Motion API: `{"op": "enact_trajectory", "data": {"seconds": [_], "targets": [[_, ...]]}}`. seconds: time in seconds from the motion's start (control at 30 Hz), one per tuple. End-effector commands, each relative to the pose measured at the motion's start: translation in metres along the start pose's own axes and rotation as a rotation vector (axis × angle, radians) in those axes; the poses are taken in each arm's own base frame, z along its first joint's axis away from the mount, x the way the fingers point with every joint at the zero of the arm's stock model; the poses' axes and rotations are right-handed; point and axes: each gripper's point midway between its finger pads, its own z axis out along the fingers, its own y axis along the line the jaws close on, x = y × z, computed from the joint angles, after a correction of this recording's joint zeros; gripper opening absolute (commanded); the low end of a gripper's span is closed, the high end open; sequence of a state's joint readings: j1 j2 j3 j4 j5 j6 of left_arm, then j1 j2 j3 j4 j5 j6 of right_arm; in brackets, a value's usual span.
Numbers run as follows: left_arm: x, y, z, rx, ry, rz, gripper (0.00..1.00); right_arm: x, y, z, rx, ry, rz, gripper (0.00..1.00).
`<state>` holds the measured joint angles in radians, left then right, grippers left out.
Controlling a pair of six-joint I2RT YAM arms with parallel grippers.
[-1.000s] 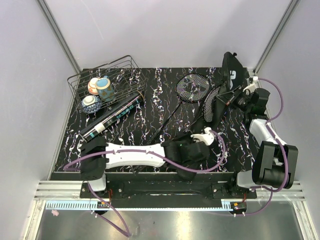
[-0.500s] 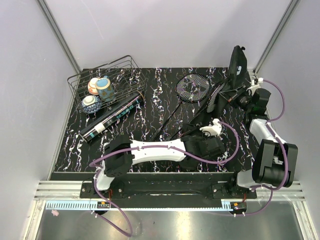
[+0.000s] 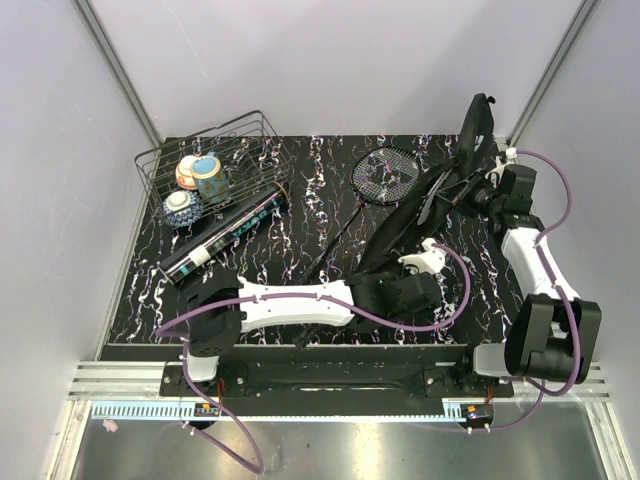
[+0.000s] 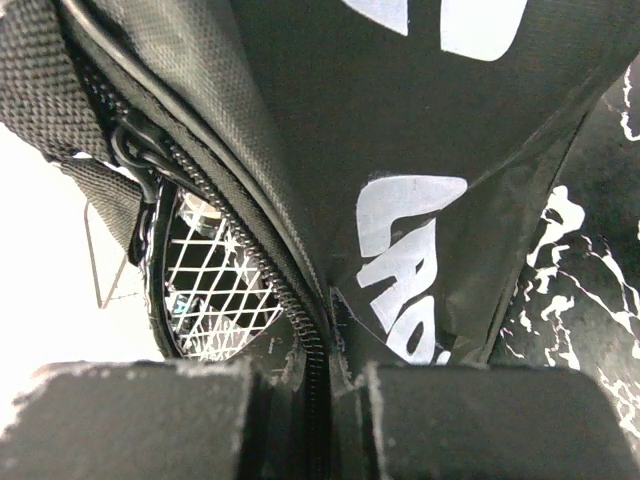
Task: Pack up the badminton gear
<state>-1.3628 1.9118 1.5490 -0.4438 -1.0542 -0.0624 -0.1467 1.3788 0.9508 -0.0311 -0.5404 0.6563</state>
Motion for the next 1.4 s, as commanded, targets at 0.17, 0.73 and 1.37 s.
{"op": "enact_trajectory", "data": {"seconds": [0.17,0.73,1.37], "targets": [[-0.060,0.005,-0.023,0.136,-0.091,-0.252,0.00,0.051,0.017,-0.019,0.015,0.192,-0.037,0.00],[-0.061,0.072,-0.044,0.183,-0.311,-0.425,0.00,0.082,0.072,-0.046,-0.273,0.417,0.169,0.00],[-0.052,0.006,-0.024,0.226,-0.195,-0.380,0.00,0.103,0.003,-0.043,0.119,0.307,-0.008,0.00]]}}
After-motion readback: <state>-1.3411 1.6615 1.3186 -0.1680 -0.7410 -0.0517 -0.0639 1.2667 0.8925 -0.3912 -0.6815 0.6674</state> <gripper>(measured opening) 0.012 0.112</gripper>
